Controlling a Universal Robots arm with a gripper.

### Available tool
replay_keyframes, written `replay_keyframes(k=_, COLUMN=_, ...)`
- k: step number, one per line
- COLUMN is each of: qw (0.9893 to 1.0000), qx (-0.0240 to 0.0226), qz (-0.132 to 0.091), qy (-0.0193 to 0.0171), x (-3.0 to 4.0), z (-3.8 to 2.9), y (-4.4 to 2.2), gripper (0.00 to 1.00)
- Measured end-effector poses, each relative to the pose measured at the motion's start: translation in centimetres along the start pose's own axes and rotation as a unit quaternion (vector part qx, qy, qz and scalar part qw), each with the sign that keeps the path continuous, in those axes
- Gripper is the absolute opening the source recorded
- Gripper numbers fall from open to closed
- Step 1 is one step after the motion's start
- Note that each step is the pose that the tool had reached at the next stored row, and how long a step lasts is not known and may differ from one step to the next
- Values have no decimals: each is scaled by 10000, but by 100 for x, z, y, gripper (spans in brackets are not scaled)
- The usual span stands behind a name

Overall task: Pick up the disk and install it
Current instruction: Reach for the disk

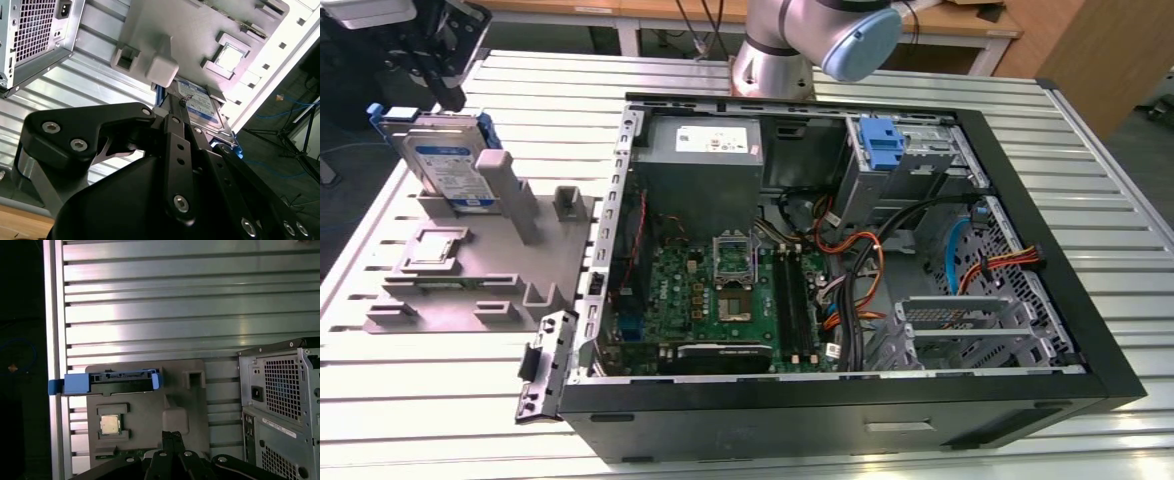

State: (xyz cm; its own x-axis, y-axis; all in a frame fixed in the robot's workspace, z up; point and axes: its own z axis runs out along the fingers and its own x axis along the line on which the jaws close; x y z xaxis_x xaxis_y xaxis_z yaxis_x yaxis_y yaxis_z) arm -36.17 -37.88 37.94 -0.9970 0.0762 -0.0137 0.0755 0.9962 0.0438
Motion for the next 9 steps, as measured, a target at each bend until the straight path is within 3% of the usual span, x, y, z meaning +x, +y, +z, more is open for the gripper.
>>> replay_keyframes(k=9, qw=10000, qx=0, qz=1, qy=0, x=33, z=0, y=-3, gripper=10)
